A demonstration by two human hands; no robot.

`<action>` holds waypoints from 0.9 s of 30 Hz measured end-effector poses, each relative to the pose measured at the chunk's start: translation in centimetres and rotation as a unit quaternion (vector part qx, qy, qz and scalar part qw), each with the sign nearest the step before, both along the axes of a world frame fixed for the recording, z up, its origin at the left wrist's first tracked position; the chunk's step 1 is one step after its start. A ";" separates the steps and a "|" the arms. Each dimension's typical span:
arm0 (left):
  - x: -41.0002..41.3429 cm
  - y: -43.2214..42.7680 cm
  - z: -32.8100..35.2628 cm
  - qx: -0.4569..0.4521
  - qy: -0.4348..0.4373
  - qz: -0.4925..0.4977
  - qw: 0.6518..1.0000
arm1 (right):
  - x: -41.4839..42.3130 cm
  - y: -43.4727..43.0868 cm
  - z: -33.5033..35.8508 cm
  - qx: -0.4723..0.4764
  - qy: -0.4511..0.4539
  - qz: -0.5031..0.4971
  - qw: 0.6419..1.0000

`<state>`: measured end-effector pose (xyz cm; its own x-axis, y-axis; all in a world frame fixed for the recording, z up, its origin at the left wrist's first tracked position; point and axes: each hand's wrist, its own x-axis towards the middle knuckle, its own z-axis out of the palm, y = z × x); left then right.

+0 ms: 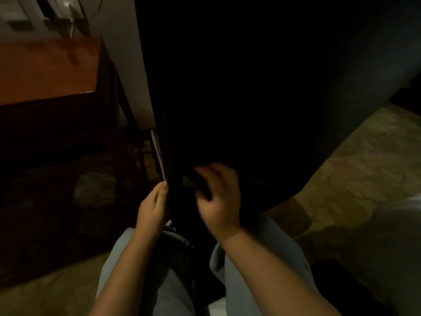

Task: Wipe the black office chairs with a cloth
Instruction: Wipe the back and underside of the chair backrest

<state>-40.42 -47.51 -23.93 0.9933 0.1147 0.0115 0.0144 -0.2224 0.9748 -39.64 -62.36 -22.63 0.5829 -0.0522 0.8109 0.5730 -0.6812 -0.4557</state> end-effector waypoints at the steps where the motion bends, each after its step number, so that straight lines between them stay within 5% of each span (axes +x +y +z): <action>1: 0.0 0.0 0.0 -0.003 -0.007 0.002 1.000 | -0.1 0.9 -0.3 -0.042 0.006 0.039 0.998; 7: 0.0 0.8 -0.8 0.002 -0.002 0.004 1.000 | 0.2 -1.1 -0.6 -0.065 0.026 0.064 0.995; 12: 0.2 1.2 -0.7 -0.054 0.027 -0.010 0.998 | 0.7 -8.1 0.0 0.077 0.071 -0.054 0.993; 16: 0.3 1.7 -1.3 -0.062 0.021 -0.027 0.997 | 1.6 -13.4 0.3 0.208 0.150 -0.191 0.947; 21: 0.3 1.5 -1.0 -0.064 0.018 -0.027 0.997 | 2.4 -13.2 1.2 0.278 0.160 -0.246 0.915; 24: 0.2 1.4 -1.0 -0.067 0.022 -0.016 0.997 | 1.6 -8.2 1.5 0.240 0.095 -0.212 0.943; 27: 0.2 1.3 -1.2 -0.059 0.013 0.000 0.998 | 0.0 -2.1 0.9 0.098 0.028 -0.088 0.991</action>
